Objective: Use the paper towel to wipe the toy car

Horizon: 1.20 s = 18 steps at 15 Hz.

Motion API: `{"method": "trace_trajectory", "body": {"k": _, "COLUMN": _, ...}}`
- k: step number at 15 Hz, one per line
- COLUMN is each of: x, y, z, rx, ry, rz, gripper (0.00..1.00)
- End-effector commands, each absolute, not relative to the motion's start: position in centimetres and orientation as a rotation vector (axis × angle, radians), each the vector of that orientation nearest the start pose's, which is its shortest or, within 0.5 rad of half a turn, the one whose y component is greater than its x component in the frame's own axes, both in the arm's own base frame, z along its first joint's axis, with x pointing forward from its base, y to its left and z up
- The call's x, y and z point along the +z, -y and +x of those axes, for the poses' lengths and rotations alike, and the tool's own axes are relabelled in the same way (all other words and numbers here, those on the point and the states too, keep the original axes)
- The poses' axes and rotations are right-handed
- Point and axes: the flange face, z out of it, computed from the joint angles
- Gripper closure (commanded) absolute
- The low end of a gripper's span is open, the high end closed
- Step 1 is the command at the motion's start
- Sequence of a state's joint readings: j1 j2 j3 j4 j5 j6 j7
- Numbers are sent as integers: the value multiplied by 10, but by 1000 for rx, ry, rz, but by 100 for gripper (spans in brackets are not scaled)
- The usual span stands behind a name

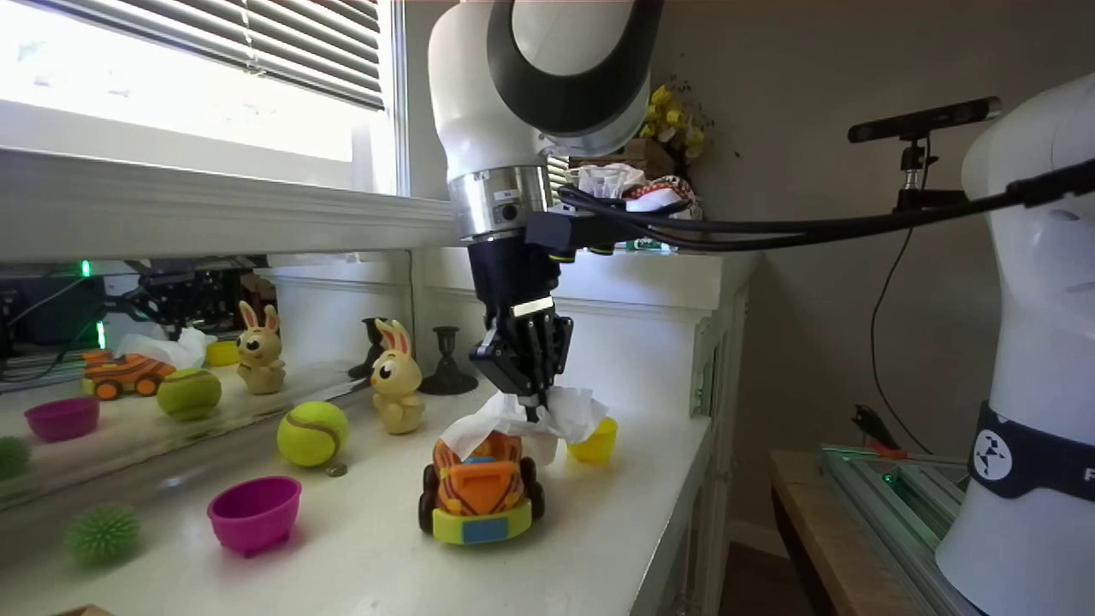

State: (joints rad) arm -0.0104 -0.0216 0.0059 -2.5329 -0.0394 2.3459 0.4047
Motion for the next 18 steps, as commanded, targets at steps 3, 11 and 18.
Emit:
{"method": "trace_trajectory", "body": {"k": 3, "x": 274, "y": 0, "z": 439, "rx": 194, "ry": -599, "rz": -3125, "gripper": 99}}
{"method": "trace_trajectory", "body": {"k": 11, "x": 282, "y": -19, "z": 454, "rx": -186, "ry": -632, "rz": -2971, "gripper": 99}}
{"method": "trace_trajectory", "body": {"k": 18, "x": 277, "y": -17, "z": 444, "rx": -111, "ry": -607, "rz": -3078, "gripper": 99}}
